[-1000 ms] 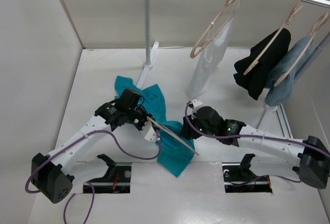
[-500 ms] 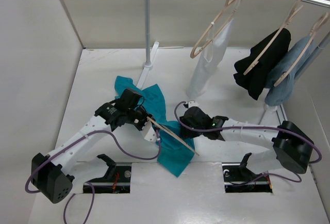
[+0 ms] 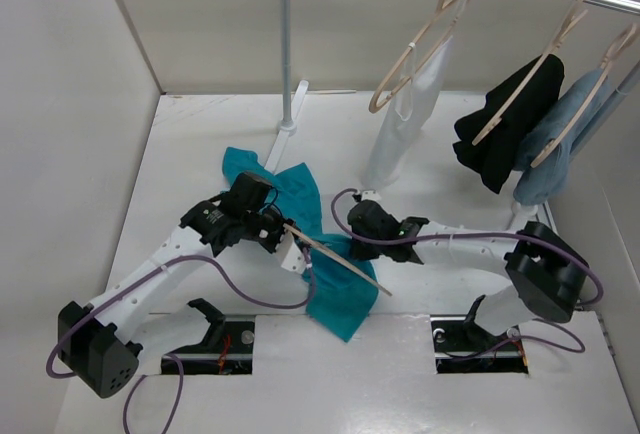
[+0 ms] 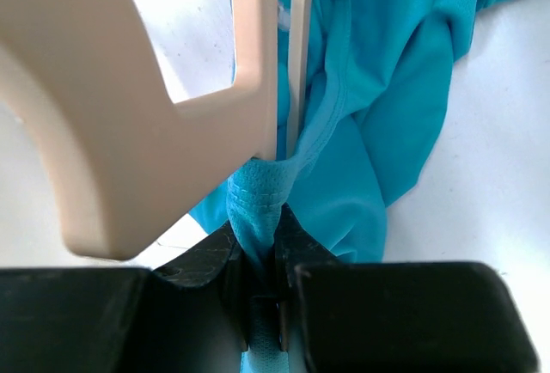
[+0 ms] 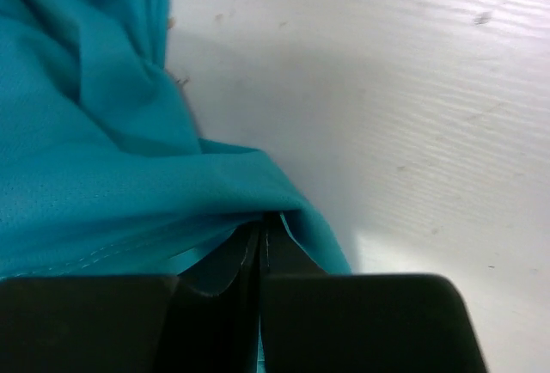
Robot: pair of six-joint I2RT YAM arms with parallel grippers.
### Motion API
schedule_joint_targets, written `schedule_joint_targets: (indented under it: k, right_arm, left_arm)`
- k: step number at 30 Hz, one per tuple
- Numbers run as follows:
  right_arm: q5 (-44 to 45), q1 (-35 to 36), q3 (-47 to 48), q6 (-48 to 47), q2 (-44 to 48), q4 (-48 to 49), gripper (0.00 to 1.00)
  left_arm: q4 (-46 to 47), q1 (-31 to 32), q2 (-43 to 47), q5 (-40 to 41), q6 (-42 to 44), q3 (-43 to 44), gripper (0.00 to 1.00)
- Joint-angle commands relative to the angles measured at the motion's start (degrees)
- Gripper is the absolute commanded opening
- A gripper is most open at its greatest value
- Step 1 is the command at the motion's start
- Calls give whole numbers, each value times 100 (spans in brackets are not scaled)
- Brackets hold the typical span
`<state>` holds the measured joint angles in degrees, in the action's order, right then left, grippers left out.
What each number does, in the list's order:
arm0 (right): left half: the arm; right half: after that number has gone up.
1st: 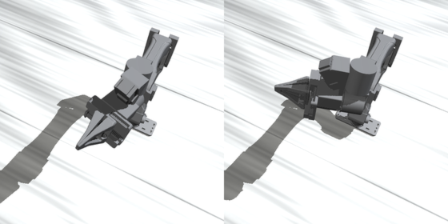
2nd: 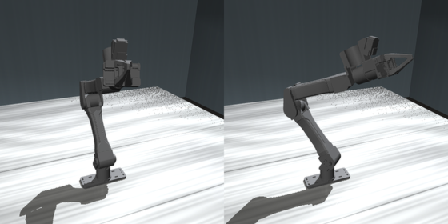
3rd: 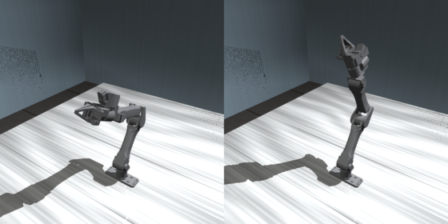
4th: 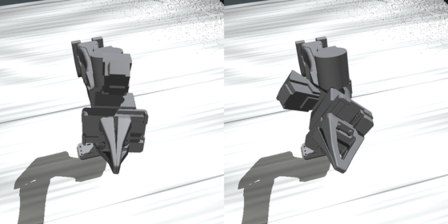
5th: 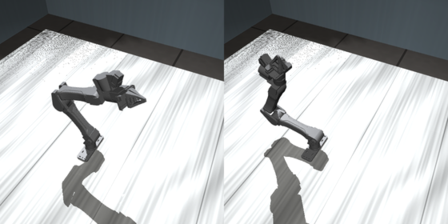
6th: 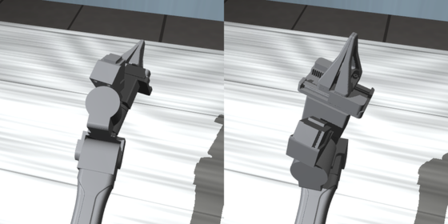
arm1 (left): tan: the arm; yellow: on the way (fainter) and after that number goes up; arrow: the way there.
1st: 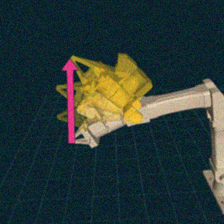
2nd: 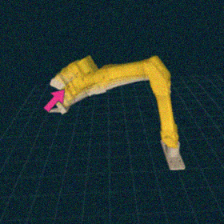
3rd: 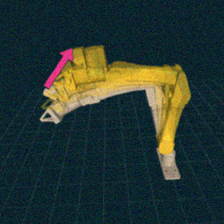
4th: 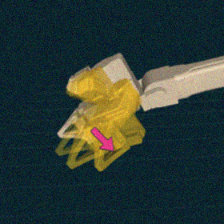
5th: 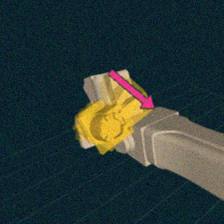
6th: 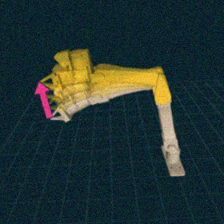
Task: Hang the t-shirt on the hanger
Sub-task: Place tshirt on hanger
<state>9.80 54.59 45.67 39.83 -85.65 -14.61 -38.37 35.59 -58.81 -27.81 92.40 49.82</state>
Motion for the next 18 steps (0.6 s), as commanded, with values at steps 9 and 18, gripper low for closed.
schedule_joint_targets:
  k: [9, 18]
  right_arm:
    - [461, -765, -1375, 973, 2261, -805, 0]
    - [838, -765, -1439, 1026, 3440, -1816, 0]
  left_arm:
    - [382, -1019, -139, -269, -660, 405, 0]
    - [1094, -1213, -738, 443, -776, 854, 0]
